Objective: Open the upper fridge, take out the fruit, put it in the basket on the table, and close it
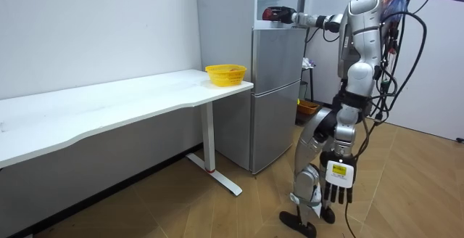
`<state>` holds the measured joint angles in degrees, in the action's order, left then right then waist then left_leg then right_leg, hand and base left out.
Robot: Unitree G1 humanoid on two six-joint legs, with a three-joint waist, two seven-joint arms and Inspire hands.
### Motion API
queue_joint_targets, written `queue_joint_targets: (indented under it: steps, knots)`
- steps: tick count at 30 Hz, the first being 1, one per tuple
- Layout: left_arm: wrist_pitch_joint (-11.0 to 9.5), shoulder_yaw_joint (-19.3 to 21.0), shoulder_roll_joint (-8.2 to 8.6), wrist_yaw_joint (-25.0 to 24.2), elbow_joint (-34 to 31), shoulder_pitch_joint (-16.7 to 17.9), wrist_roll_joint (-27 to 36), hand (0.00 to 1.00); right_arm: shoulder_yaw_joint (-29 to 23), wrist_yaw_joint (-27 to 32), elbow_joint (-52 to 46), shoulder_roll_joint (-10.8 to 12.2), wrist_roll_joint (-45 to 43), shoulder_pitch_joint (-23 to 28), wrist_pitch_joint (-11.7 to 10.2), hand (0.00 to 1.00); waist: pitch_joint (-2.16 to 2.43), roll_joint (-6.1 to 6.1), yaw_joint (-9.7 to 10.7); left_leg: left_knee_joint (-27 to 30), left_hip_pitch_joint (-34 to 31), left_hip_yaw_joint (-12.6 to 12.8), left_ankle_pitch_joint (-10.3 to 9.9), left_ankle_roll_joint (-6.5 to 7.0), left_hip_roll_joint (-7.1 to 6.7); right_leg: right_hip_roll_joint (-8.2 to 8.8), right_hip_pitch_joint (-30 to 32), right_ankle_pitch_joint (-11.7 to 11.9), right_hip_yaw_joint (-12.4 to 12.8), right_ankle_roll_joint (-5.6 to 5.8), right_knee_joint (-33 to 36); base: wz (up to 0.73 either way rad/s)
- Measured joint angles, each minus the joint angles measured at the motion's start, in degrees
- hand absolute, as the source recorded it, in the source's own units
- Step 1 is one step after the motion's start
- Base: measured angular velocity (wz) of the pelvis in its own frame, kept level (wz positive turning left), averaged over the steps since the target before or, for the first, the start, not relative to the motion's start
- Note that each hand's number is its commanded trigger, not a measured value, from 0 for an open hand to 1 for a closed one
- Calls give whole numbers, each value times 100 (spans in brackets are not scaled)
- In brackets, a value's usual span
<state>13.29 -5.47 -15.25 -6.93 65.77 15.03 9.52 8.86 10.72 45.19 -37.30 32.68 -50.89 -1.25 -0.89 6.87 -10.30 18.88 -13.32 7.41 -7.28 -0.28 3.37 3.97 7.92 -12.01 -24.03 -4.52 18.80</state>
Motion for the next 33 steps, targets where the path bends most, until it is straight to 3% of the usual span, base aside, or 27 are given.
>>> queue_joint_targets:
  steps: [29, 33]
  knots:
    - [-133, -38, -11, -5, -34, -41, 105, 0, -1, -28, 4, -9, 356, -26, -62, 100, 3, 2, -12, -11, 5, 3, 4, -5, -1, 0, 15, 5, 19, -6, 7, 0]
    - [-174, -17, -19, 10, -81, -18, 98, 0, -112, 1, -158, 12, 406, -23, 21, 100, 26, 34, 28, -23, 9, 12, 9, -13, -1, -2, 17, 14, 19, 10, 7, 0]
